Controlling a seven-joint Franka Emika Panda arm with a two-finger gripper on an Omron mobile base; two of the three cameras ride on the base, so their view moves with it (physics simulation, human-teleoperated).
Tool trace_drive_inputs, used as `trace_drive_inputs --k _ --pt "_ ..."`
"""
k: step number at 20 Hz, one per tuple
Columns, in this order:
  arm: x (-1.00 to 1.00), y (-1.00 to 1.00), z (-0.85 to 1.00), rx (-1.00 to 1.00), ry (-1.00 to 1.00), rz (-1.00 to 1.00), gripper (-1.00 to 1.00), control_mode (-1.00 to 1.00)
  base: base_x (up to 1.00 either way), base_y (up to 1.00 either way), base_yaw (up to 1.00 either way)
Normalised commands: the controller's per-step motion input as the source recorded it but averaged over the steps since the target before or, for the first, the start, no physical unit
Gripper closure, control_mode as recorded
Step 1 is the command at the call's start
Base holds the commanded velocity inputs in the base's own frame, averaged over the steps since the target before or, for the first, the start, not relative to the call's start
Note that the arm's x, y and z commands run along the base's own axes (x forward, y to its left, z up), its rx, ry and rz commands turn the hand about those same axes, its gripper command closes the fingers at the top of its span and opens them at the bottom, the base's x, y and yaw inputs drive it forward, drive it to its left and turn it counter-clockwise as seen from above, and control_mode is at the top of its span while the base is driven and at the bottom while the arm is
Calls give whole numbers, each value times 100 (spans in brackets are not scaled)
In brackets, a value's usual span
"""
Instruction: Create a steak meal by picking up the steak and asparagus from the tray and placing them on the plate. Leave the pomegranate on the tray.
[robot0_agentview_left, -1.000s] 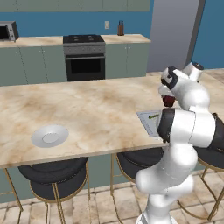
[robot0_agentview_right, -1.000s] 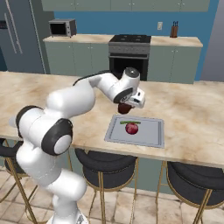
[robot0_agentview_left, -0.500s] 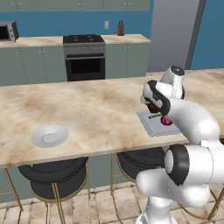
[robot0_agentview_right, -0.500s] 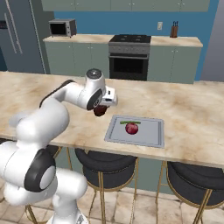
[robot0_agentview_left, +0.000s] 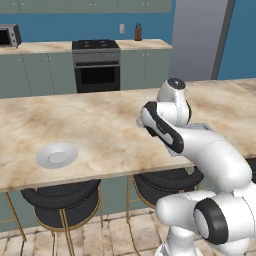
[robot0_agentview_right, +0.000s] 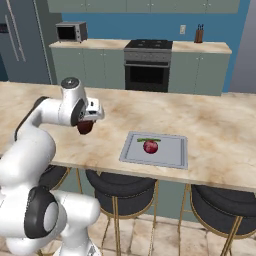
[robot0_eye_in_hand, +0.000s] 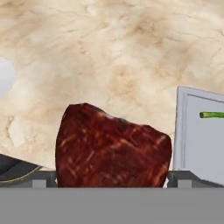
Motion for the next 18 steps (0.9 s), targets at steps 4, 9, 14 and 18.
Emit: trace_drive_inputs --k 4,9,14,18 --pt "-23 100 13 -1 10 12 100 -100 0 0 0" --pt "-2 100 0 0 14 10 100 -100 0 0 0" --pt "0 100 -11 -2 23 8 100 -100 0 0 0" --pt "5 100 -12 -5 18 1 100 -100 0 0 0"
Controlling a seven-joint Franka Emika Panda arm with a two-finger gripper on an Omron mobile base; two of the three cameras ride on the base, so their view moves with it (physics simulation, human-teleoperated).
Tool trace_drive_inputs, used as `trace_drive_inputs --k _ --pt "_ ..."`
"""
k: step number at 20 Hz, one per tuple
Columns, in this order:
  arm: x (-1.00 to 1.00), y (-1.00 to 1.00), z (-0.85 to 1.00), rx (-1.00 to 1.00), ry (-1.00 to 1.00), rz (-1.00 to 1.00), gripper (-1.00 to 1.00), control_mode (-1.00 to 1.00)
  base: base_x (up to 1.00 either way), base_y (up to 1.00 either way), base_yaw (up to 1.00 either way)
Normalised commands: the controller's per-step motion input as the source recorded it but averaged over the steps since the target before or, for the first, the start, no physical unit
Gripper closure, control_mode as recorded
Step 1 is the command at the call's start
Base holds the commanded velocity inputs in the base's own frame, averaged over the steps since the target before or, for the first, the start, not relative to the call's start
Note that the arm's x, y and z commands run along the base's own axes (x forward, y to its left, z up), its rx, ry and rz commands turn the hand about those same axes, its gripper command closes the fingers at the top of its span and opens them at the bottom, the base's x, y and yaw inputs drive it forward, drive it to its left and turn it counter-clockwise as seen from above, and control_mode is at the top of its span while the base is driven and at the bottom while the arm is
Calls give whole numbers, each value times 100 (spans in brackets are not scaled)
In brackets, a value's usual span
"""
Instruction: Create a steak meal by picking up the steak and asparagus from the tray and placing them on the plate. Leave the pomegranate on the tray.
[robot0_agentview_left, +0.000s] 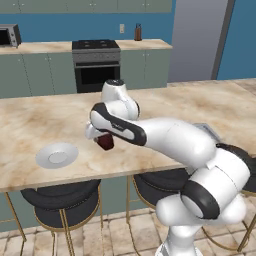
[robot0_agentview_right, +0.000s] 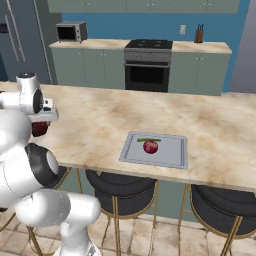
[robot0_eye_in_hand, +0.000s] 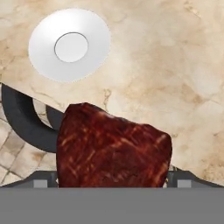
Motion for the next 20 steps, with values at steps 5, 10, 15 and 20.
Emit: trace_drive_inputs --k 5,10,15,20 --pt "24 92 -22 -5 11 0 100 -100 0 0 0" --pt "38 71 -35 -1 4 0 100 -100 0 0 0" --pt "46 48 -44 0 0 0 100 -100 0 0 0" --pt "48 53 -43 0 1 0 100 -100 0 0 0"
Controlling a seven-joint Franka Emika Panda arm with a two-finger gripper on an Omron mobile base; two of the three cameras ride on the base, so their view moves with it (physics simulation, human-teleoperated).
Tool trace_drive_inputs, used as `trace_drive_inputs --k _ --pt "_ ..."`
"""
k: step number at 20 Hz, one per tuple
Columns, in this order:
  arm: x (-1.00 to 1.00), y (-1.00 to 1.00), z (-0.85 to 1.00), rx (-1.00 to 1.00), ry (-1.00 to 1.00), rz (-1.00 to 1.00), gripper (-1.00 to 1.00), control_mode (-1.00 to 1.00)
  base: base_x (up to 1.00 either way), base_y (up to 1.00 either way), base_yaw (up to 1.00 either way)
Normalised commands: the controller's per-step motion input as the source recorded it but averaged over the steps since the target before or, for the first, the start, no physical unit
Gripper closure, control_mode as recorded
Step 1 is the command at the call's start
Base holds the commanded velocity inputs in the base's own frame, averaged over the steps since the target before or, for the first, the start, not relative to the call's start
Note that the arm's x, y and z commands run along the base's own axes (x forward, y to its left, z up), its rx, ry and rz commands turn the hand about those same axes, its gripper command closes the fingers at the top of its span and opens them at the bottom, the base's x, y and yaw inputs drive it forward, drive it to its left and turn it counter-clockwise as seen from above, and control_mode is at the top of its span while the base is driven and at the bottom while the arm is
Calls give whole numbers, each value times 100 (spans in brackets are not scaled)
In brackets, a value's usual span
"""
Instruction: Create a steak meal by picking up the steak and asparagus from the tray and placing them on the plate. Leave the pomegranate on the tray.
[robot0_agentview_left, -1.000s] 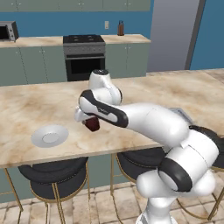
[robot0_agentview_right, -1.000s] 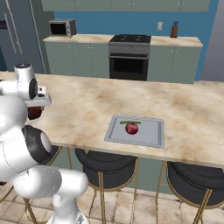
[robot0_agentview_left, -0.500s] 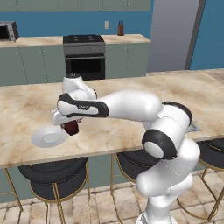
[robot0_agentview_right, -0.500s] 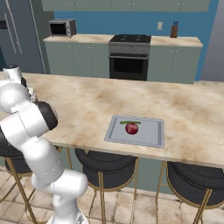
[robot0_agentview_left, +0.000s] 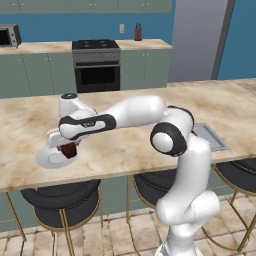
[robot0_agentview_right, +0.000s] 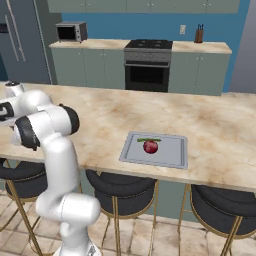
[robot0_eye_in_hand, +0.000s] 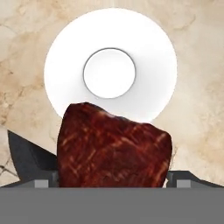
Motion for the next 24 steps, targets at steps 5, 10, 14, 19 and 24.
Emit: trace_drive_inputs --k 5,10,14,19,24 --pt "47 36 -38 0 2 0 100 -100 0 0 0" --pt "43 13 -30 0 2 0 100 -100 0 0 0" --pt "38 2 -29 0 1 0 100 -100 0 0 0" --pt "29 0 -34 0 0 0 100 -100 0 0 0" --pt "24 0 -33 0 0 0 100 -100 0 0 0"
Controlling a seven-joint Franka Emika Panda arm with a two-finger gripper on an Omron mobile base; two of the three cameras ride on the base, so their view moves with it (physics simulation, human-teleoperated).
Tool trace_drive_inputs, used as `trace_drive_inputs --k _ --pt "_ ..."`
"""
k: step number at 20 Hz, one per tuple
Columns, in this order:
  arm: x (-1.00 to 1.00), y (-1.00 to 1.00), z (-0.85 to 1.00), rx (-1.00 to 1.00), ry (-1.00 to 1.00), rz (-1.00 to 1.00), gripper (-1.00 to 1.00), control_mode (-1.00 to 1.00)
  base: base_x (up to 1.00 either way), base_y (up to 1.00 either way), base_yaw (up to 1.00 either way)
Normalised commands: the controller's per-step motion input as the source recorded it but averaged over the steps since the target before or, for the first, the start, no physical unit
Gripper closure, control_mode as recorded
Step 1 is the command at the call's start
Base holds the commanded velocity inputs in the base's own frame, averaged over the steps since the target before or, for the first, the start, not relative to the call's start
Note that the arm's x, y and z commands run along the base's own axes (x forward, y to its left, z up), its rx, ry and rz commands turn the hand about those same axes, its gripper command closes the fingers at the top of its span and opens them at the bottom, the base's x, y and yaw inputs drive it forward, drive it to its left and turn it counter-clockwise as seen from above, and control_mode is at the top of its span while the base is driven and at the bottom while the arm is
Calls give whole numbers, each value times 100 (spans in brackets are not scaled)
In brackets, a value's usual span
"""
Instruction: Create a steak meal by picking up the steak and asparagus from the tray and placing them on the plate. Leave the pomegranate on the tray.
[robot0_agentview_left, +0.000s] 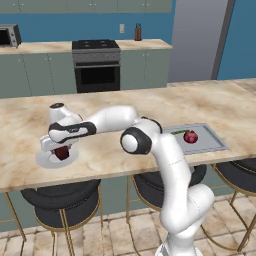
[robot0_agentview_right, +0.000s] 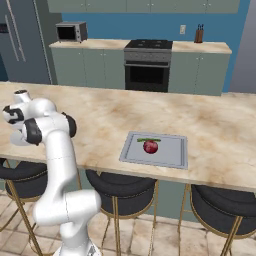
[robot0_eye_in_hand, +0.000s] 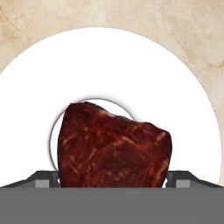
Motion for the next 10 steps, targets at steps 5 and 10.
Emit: trace_drive_inputs --k 5,10 --pt "19 0 -27 0 0 0 100 -100 0 0 0" --pt "12 0 -19 0 0 0 -100 -100 0 0 0"
